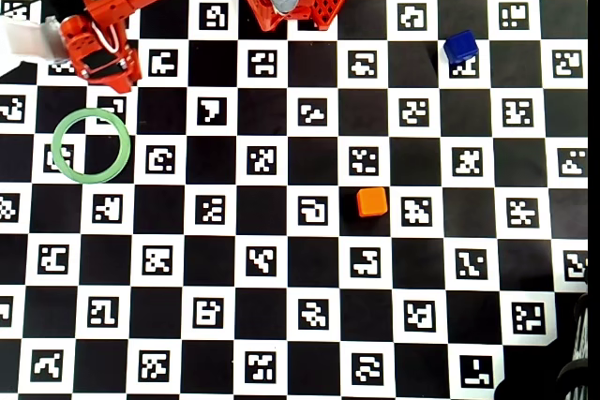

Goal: Grab the red cube then put it in the green circle then put the blue cube on top and finally the orange cube on top

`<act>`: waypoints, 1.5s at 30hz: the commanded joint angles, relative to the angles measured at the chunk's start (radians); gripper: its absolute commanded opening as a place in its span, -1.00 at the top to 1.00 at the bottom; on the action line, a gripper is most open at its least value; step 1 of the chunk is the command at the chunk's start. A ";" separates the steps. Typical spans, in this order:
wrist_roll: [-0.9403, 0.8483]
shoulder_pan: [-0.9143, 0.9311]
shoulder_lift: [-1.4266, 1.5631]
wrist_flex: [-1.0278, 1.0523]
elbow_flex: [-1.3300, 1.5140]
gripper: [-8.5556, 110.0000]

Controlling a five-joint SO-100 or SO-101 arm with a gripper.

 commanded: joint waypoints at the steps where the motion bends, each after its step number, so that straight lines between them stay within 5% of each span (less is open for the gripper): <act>1: 0.055 -0.040 -0.005 0.029 -0.175 0.75; 18: 0.304 -0.137 -0.206 0.092 -0.489 0.74; 45: 0.367 -0.126 -0.291 -0.212 -0.270 0.74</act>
